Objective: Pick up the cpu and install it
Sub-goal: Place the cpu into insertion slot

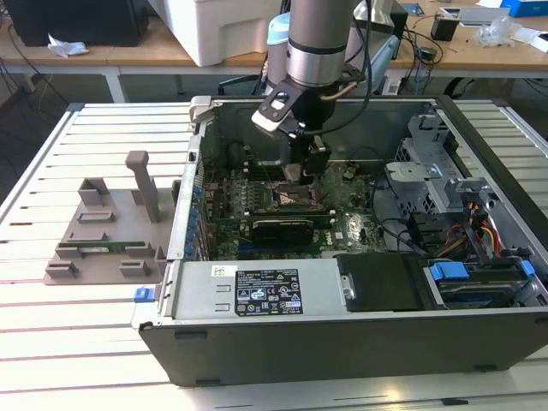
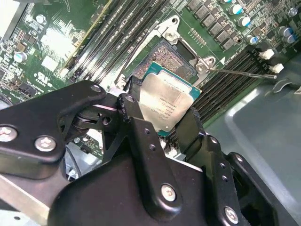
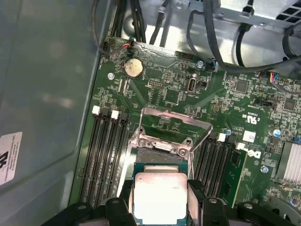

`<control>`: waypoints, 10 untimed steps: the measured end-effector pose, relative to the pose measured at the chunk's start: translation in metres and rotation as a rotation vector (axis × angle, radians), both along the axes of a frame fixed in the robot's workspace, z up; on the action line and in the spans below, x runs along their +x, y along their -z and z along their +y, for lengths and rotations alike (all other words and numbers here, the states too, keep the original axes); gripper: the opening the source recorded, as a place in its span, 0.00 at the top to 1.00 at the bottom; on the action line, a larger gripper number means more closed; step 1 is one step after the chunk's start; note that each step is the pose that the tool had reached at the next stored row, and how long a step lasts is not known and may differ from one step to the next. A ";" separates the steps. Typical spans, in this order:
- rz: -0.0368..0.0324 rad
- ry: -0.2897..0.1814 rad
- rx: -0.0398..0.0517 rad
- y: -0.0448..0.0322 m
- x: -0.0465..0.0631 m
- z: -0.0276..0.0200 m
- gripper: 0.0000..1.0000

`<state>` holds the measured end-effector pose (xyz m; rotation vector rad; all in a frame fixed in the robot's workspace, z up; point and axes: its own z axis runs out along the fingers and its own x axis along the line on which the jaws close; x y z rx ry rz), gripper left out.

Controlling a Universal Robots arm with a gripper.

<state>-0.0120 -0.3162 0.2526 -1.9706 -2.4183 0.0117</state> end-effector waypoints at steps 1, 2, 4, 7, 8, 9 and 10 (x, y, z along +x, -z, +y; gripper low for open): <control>0.0000 0.018 -0.0001 0.0000 0.000 0.0000 0.46; 0.0000 0.033 -0.0002 0.0000 0.000 0.0000 0.46; 0.0000 0.062 -0.0005 0.0001 0.000 0.0000 0.46; 0.0000 0.109 -0.0009 0.0001 0.000 0.0000 0.46; -0.0001 0.128 -0.0025 0.0001 0.000 0.0000 0.46; -0.0004 0.139 -0.0068 0.0001 0.000 -0.0001 0.46; -0.0006 0.147 -0.0113 0.0001 0.000 0.0000 0.46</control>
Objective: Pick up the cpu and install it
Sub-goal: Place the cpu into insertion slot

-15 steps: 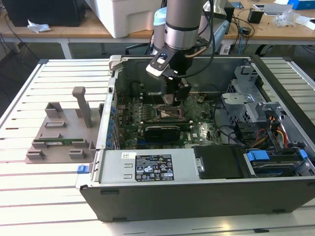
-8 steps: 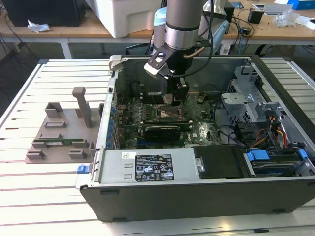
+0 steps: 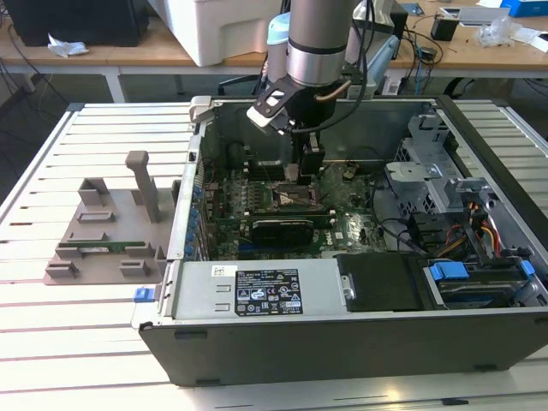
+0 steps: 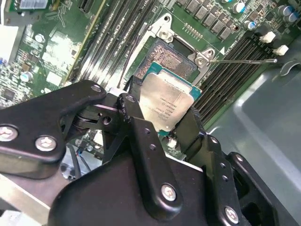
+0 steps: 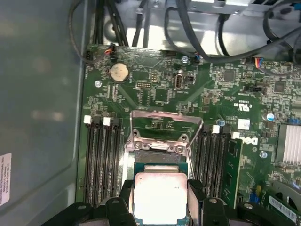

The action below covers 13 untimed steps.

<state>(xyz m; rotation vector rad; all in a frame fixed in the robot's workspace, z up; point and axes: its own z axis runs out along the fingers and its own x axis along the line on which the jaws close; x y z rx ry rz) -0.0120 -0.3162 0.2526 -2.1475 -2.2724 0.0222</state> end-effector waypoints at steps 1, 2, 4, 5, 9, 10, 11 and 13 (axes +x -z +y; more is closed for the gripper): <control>0.0000 0.013 -0.0075 0.0000 0.000 0.0000 0.46; -0.0001 0.024 -0.0126 0.0001 0.000 0.0000 0.46; 0.0000 0.027 -0.0136 0.0000 0.000 0.0000 0.46; 0.0000 0.027 -0.0137 0.0000 0.000 0.0000 0.46; 0.0000 0.027 -0.0136 0.0000 0.000 0.0000 0.46; 0.0000 0.027 -0.0136 0.0000 0.000 0.0000 0.46; 0.0000 0.027 -0.0136 0.0000 0.000 0.0000 0.46; -0.0001 0.027 -0.0138 0.0010 0.000 0.0001 0.46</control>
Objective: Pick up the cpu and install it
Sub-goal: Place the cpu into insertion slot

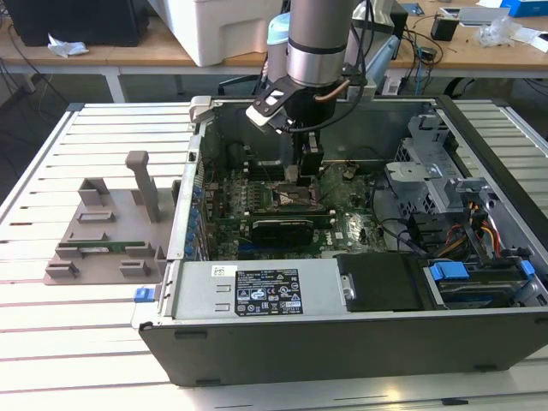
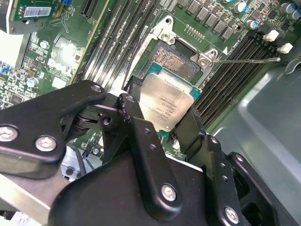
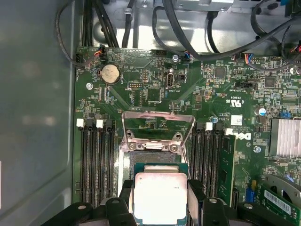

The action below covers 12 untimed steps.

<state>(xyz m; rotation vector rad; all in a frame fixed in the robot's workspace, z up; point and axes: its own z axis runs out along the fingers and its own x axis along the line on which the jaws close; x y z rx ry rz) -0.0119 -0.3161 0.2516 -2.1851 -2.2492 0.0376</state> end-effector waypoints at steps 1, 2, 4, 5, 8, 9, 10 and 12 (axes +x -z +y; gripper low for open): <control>0.0001 0.000 -0.0006 0.0013 0.000 0.0000 0.46; 0.0001 0.000 -0.0027 0.0036 0.000 0.0000 0.46; 0.0001 0.000 -0.0045 0.0062 0.000 0.0004 0.46; 0.0001 0.000 -0.0061 0.0070 0.000 0.0011 0.46; 0.0000 0.000 -0.0127 0.0090 0.000 0.0033 0.46; 0.0001 0.000 -0.0148 0.0100 0.000 0.0036 0.46; 0.0001 0.000 -0.0160 0.0121 0.000 0.0038 0.46; 0.0001 0.000 -0.0163 0.0140 0.000 0.0038 0.46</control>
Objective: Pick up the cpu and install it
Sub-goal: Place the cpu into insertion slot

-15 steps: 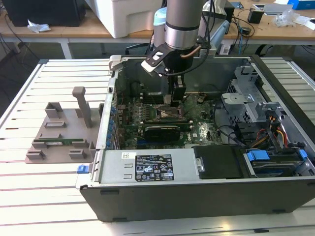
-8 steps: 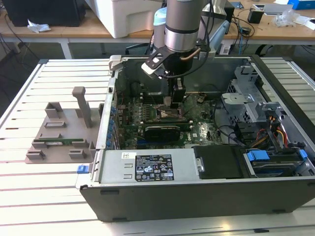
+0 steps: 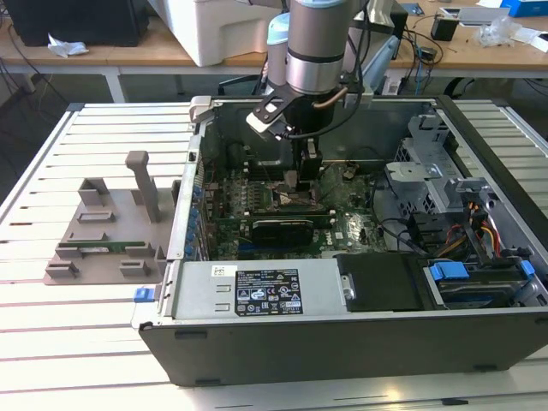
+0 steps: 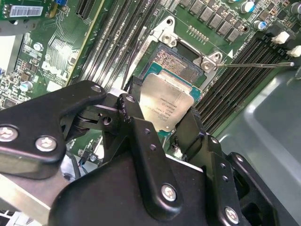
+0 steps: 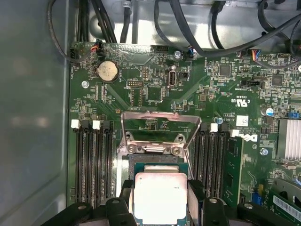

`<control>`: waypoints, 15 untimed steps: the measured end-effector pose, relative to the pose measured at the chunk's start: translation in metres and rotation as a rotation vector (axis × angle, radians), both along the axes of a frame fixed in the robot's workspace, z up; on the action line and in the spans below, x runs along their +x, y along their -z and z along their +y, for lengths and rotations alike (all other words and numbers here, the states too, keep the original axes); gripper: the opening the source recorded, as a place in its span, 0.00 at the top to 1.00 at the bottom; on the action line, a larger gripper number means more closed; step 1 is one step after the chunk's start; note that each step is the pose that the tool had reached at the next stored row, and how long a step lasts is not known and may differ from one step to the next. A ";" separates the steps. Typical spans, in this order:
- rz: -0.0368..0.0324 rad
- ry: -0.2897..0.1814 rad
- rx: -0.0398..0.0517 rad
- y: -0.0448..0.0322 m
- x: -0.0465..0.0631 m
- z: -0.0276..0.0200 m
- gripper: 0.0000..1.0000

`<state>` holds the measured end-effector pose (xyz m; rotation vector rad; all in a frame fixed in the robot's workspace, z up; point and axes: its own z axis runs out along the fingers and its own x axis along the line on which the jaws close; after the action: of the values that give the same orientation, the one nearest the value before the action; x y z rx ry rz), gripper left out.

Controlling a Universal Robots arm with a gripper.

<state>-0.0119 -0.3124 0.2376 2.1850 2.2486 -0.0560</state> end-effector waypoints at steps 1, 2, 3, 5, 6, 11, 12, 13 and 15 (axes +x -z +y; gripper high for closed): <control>0.0000 0.000 -0.0002 0.0006 0.000 0.0000 0.46; 0.0001 0.000 -0.0005 0.0012 0.000 0.0000 0.46; 0.0000 0.000 -0.0014 0.0028 0.000 0.0000 0.46; 0.0000 0.000 -0.0033 0.0062 0.000 0.0000 0.46; 0.0001 0.000 -0.0038 0.0073 0.000 0.0000 0.46; 0.0000 0.000 -0.0079 0.0148 0.000 0.0000 0.46; 0.0000 0.000 -0.0084 0.0167 0.000 0.0000 0.46; 0.0000 0.000 -0.0084 0.0173 -0.001 0.0000 0.46; 0.0000 0.000 -0.0085 0.0199 -0.004 0.0000 0.46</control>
<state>-0.0155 -0.3124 0.2177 2.1808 2.2442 -0.0654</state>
